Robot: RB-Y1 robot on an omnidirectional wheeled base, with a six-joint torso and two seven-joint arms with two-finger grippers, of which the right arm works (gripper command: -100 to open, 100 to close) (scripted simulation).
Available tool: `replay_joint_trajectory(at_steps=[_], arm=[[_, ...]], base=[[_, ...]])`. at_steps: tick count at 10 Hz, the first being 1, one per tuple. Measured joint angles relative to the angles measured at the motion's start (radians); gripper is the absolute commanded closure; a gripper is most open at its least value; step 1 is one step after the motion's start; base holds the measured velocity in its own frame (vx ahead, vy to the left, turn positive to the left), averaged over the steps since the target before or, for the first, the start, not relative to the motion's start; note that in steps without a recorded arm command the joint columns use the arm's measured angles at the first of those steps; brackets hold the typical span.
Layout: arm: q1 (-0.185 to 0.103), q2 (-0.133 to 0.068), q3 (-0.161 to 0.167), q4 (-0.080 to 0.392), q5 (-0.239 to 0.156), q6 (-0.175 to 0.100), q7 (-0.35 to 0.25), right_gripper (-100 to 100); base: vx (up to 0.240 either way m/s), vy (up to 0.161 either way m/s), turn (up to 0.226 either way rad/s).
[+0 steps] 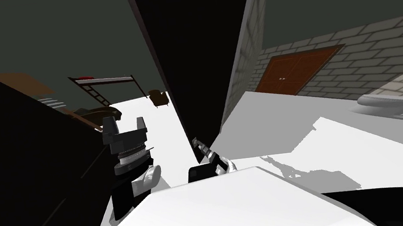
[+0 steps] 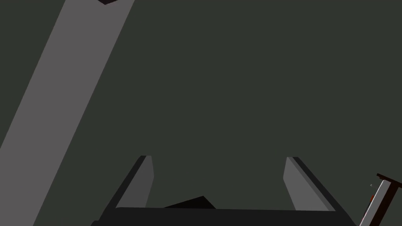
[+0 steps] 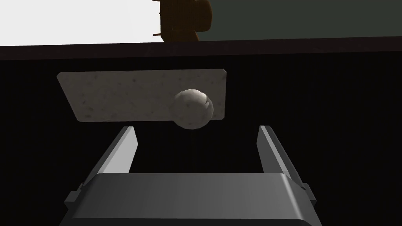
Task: Push the door open
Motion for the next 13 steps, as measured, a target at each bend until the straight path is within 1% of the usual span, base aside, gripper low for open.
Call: replay_joint_trajectory(at_steps=[1,2,3,8,10,11,12,13], arm=[[0.0,0.003,-0.003,0.006,0.0,-0.003,0.001,-100],[-0.001,0.006,-0.006,0.011,0.0,-0.005,0.003,-100],[0.0,0.006,-0.005,0.011,0.0,-0.008,0.003,100],[0.001,0.006,-0.005,0.014,0.001,-0.002,0.003,100],[0.006,0.004,-0.01,0.016,0.0,-0.001,0.005,100],[0.01,0.0,-0.015,0.014,-0.001,0.004,0.006,100],[0.006,0.005,-0.024,0.024,-0.003,0.004,0.009,100],[0.004,0.004,-0.032,0.026,-0.005,0.001,0.011,100]], base=[[0.175,0.143,0.028],[0.068,0.058,-0.013],[-0.016,-0.009,0.004],[-0.011,-0.01,0.003],[0.07,0.09,-0.03],[0.08,0.118,-0.04],[0.088,0.147,-0.019],[0.128,0.177,-0.033]])
